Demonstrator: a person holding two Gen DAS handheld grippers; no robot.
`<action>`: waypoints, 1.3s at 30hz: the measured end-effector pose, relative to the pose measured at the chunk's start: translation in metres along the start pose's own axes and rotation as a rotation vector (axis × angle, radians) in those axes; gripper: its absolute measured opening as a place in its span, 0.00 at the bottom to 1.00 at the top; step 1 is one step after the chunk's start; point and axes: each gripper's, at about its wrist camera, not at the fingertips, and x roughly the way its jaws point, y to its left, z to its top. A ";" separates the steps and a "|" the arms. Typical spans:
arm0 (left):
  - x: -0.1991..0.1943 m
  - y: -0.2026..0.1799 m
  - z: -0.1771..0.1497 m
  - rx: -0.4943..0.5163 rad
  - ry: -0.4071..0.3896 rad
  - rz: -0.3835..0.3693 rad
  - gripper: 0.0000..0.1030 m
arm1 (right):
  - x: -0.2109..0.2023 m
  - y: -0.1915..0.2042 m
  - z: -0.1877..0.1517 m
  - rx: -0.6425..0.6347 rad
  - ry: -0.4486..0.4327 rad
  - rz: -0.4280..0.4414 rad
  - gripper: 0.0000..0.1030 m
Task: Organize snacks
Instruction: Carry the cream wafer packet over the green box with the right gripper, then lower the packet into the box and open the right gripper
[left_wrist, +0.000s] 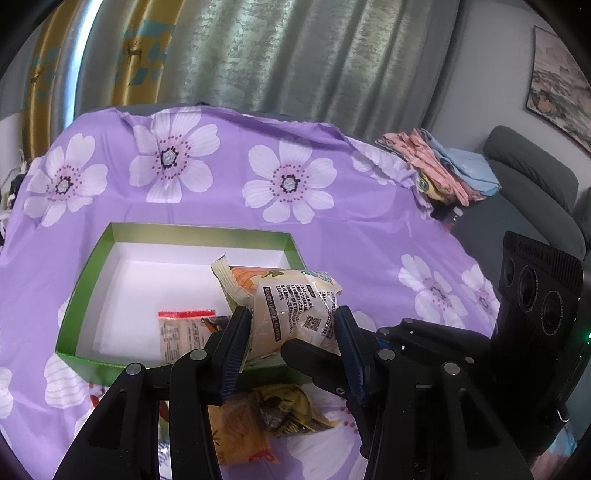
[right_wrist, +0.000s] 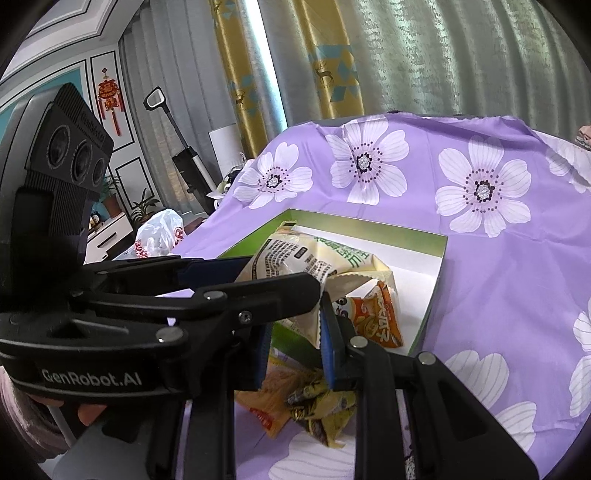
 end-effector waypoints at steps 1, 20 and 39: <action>0.003 0.002 0.001 -0.003 0.003 -0.001 0.46 | 0.002 -0.001 0.001 0.002 0.002 0.000 0.23; 0.050 0.056 0.019 -0.106 0.104 -0.006 0.46 | 0.071 -0.020 0.021 0.023 0.126 -0.002 0.24; 0.065 0.082 0.008 -0.234 0.187 0.029 0.75 | 0.086 -0.017 0.015 0.020 0.215 -0.069 0.45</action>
